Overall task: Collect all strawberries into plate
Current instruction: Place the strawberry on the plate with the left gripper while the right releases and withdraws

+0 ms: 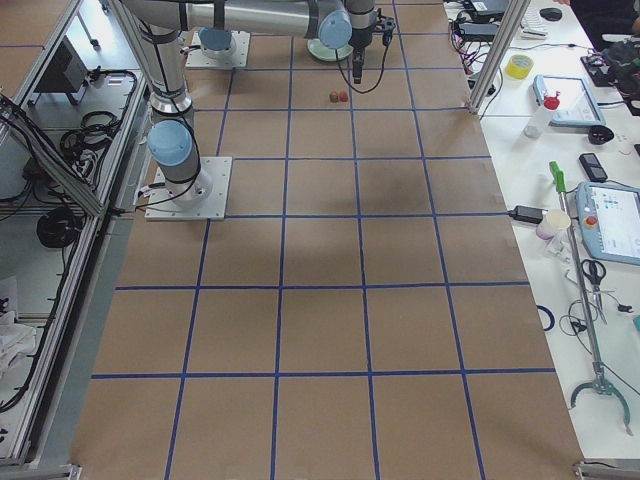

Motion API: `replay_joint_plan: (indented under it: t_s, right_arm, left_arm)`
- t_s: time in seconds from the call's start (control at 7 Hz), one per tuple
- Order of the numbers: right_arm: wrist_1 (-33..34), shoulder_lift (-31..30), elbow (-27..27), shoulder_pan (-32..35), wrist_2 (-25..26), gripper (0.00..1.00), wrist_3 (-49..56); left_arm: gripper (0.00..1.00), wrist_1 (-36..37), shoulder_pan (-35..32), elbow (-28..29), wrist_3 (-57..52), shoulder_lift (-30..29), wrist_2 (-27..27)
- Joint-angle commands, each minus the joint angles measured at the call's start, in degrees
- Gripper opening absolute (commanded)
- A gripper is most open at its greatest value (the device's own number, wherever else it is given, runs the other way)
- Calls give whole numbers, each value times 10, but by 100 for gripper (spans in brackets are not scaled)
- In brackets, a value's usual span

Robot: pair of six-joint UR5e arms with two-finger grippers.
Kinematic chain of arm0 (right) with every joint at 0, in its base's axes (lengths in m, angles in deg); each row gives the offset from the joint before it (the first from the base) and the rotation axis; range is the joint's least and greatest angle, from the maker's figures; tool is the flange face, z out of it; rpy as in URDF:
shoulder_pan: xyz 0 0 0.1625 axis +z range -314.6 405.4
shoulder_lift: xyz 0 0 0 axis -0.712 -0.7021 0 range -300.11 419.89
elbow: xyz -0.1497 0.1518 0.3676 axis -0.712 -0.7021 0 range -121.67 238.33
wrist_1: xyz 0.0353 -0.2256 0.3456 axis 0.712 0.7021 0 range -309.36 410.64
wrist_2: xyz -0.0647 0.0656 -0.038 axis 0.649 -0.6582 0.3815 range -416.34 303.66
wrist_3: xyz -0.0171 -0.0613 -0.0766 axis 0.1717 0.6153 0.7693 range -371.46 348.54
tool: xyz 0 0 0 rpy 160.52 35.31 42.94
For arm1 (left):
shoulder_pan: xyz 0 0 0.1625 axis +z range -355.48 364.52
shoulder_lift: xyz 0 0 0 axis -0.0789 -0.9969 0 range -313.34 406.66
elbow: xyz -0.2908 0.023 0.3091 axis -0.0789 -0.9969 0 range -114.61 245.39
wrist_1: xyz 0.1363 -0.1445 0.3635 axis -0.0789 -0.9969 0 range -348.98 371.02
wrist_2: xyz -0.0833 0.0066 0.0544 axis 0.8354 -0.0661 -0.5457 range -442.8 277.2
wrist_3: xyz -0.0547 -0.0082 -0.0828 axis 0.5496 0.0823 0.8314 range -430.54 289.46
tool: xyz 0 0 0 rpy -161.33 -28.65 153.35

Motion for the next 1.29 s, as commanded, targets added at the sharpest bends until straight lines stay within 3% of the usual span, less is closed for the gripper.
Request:
replay_joint_plan:
  t_s: [0.0, 0.57, 1.14]
  right_arm:
    - [-54, -16, -49, -68, -1, 100, 105]
    - [-103, -37, -54, -74, 25, 100, 135]
    - [-97, -44, -41, -41, 48, 100, 127]
  left_arm:
    - [92, -1, -108, 33, 170, -4, 13]
    - [91, 24, -241, 32, 404, -27, 45]
    - [90, 76, -280, 32, 449, -78, 38]
